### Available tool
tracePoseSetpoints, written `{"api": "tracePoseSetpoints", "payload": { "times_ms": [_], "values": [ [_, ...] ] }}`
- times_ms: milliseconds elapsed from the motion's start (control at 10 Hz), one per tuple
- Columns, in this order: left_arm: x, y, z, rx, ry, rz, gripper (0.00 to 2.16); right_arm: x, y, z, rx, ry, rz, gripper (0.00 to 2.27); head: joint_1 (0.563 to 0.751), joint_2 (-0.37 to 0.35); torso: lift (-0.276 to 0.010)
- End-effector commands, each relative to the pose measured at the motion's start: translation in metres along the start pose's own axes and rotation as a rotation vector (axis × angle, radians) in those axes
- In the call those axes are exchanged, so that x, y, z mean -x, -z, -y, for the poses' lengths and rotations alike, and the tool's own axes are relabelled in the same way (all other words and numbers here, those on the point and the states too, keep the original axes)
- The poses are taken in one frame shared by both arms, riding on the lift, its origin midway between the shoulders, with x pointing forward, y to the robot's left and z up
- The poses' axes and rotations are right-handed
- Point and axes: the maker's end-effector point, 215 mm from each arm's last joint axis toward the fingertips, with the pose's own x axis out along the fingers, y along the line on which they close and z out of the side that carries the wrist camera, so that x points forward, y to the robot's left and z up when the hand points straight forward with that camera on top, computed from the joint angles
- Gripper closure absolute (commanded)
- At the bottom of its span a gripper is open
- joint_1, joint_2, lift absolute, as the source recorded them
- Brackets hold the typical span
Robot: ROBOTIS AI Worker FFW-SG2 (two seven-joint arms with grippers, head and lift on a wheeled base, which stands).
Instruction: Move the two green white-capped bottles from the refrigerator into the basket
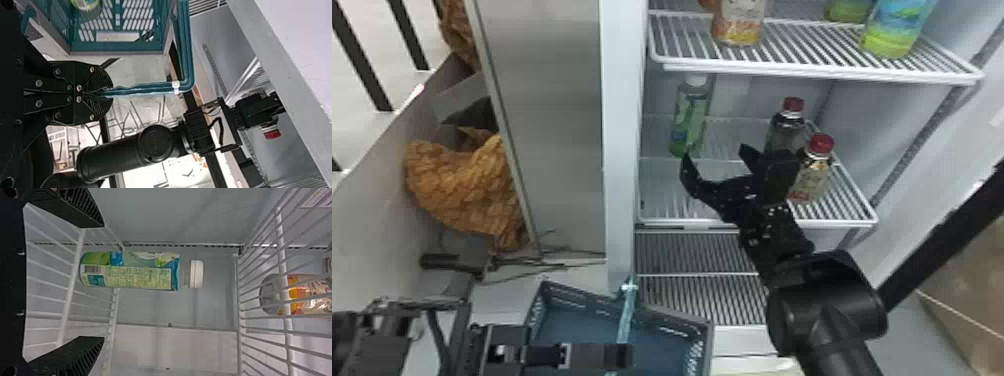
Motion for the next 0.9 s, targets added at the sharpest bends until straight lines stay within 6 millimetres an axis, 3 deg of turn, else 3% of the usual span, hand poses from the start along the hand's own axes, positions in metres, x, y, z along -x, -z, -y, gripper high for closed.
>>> {"api": "tracePoseSetpoints", "payload": {
  "times_ms": [0,300,600,800],
  "values": [
    [-0.001,0.001,0.0,0.0,0.001,-0.003,1.17,-0.011,-0.001,-0.001,0.008,-0.001,0.008,0.0,0.695,-0.129,-0.263],
    [-0.002,-0.001,0.001,-0.004,0.002,-0.007,1.17,-0.034,-0.005,-0.009,0.022,-0.016,0.019,0.0,0.695,-0.116,-0.263],
    [-0.003,-0.001,0.003,-0.007,0.007,-0.007,1.16,-0.053,-0.015,-0.004,0.023,0.002,0.035,0.0,0.695,-0.108,-0.263],
    [-0.005,-0.001,0.005,-0.009,0.012,-0.009,1.16,-0.066,-0.015,-0.015,0.046,-0.024,0.025,0.0,0.695,-0.105,-0.263]
  ]
}}
